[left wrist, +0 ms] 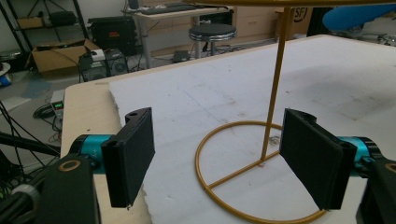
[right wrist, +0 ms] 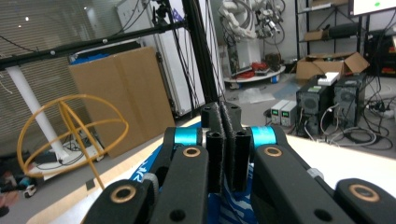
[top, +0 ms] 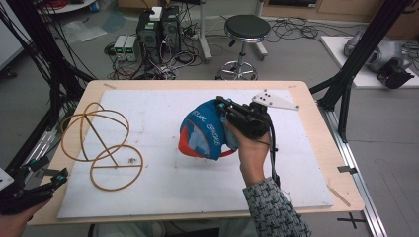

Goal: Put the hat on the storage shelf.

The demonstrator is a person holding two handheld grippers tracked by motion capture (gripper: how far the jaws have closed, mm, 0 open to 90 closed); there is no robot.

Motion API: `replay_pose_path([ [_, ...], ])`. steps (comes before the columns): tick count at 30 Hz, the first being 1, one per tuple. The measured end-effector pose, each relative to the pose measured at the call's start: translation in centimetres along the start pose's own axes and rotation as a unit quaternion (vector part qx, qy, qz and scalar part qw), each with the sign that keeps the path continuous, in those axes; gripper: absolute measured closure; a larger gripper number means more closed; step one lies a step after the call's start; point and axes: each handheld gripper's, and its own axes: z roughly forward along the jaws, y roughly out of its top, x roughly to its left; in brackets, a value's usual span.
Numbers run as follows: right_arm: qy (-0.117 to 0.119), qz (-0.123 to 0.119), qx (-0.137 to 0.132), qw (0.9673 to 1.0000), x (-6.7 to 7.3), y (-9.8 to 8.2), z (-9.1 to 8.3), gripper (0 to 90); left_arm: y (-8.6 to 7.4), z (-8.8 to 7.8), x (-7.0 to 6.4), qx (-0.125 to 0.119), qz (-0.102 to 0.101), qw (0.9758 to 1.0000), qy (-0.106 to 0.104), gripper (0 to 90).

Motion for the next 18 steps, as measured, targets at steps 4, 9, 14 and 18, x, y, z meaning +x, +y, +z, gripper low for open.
replay_pose_path([
  [4, 0.008, -0.009, -0.010, 0.9999, 0.0, 1.6, 1.3, 88.8, 0.0, 0.0, 0.0, -0.002, -0.001, 1.0000, 0.000, 26.6],
  [9, 0.013, -0.033, -0.021, 0.9992, -0.1, 3.9, 2.9, 88.8, 0.0, -0.1, 0.1, -0.001, 0.000, 1.0000, 0.001, 26.6],
  [14, 0.024, -0.023, -0.037, 0.9988, -0.1, 6.3, 4.5, 88.8, 0.0, -0.1, 0.1, -0.004, -0.002, 1.0000, 0.002, 26.6],
  [18, 0.027, -0.024, -0.043, 0.9984, 0.1, 7.9, 5.9, 88.8, 0.1, -0.1, 0.1, -0.003, 0.002, 1.0000, 0.000, 26.6],
])
